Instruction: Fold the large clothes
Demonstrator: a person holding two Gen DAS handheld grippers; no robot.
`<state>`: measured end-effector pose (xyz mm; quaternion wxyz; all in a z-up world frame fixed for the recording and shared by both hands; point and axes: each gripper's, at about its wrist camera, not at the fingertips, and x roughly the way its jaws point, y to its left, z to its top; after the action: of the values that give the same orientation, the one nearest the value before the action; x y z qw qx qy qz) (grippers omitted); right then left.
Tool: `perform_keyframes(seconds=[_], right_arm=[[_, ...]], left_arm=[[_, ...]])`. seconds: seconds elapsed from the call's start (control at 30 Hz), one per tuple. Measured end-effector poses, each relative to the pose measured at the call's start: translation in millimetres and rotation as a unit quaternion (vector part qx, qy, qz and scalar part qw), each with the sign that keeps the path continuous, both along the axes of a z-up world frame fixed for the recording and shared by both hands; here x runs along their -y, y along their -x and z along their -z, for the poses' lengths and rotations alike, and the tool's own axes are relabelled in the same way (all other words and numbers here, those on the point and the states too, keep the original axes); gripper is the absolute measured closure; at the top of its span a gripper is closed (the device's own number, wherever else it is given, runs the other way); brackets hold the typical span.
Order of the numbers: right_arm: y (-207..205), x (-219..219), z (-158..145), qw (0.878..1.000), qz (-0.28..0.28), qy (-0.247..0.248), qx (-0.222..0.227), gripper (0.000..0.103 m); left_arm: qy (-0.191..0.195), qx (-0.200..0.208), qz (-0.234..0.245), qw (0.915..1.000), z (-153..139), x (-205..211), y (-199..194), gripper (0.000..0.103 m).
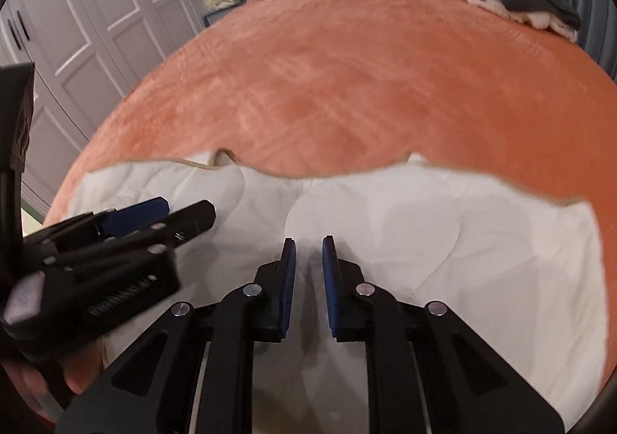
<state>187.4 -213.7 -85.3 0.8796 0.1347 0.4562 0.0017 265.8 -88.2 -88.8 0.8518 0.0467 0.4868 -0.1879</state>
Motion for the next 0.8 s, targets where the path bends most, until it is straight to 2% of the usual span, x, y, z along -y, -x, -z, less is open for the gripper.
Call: perform_keyframes(seconds=[0.13, 0.3, 0.8], right_arm=[[3.7, 4.4, 14.2, 1.000, 0.009, -0.017, -0.007, 0.093], [1.0, 3.6, 27.2, 1.000, 0.015, -0.015, -0.011, 0.094], [-6.4, 1.3, 41.4, 1.000, 0.025, -0.010, 0.004, 0.095]], left_arm=[[-0.007, 0.011, -0.008, 0.9999, 18.2, 3.9, 2.2, 0.055], [-0.025, 0.033, -0.008, 0.9991, 29.8, 7.6, -0.1, 0.055], [-0.036, 0.060, -0.015, 0.9975, 43.2, 14.7, 1.7, 0.055]])
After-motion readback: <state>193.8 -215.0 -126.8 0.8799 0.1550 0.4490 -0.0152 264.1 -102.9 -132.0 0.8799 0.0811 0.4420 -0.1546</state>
